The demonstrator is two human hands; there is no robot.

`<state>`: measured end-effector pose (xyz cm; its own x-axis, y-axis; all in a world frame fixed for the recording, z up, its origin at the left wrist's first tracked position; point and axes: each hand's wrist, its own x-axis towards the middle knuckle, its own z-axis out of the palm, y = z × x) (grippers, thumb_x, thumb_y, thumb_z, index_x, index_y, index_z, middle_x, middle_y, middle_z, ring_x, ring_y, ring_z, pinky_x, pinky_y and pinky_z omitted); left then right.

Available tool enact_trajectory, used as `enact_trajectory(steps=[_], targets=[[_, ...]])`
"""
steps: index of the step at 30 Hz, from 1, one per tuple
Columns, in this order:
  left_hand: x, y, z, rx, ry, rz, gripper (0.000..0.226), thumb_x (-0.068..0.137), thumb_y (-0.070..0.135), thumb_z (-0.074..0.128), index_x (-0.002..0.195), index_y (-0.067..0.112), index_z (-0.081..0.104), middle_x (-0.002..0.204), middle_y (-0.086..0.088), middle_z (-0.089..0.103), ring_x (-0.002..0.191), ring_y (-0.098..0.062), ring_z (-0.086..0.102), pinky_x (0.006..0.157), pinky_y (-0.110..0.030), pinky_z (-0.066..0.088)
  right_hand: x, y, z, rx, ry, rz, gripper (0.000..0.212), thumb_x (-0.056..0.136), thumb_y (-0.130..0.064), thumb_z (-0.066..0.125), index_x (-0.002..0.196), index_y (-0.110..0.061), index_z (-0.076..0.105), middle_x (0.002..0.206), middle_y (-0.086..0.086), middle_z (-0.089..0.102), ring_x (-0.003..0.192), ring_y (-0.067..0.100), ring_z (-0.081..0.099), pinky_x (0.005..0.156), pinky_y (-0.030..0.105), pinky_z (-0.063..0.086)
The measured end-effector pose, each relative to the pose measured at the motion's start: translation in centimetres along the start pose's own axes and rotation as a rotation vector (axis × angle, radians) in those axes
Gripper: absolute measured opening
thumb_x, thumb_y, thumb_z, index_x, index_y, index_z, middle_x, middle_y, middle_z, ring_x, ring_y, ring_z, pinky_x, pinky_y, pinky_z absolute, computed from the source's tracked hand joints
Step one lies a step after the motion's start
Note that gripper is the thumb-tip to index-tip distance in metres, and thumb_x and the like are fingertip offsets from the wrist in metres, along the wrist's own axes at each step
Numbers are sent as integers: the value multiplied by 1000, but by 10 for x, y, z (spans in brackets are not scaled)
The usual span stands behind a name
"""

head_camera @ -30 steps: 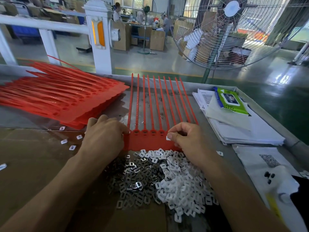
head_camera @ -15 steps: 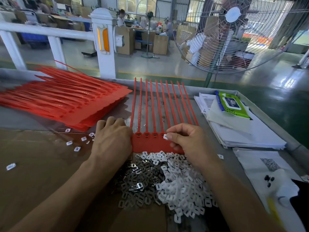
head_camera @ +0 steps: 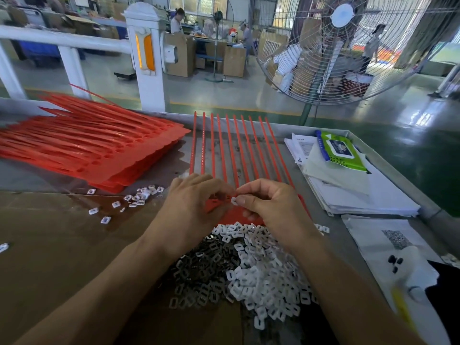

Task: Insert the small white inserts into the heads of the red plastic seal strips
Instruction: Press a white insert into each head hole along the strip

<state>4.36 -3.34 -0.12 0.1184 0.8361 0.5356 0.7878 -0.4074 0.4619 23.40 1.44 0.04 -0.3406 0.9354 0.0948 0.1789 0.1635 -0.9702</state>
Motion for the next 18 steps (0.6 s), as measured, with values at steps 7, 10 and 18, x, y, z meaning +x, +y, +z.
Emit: enact_trajectory(steps=[7, 10, 18], targets=[[0, -2, 2, 33, 18, 52, 16, 87, 47, 59, 96, 36, 67, 88, 20, 60, 87, -3, 51, 86, -37, 38, 1, 1, 0, 42, -15, 4, 13, 91, -12, 77, 92, -25, 78, 82, 4, 77, 69, 13, 70, 67, 21, 56], [1, -6, 3, 52, 47, 34, 14, 86, 47, 59, 94, 37, 65, 87, 20, 60, 88, -3, 53, 85, -35, 37, 2, 3, 1, 65, 6, 0, 12, 91, -13, 76, 92, -24, 78, 83, 5, 78, 70, 17, 73, 64, 23, 56], [4, -43, -5, 206, 36, -243, 7, 88, 42, 70, 93, 38, 67, 98, 19, 61, 103, -9, 48, 85, -31, 21, 4, 6, -3, 46, 132, -19, 13, 99, -13, 68, 101, -23, 75, 86, 3, 80, 61, 18, 70, 52, 24, 52]])
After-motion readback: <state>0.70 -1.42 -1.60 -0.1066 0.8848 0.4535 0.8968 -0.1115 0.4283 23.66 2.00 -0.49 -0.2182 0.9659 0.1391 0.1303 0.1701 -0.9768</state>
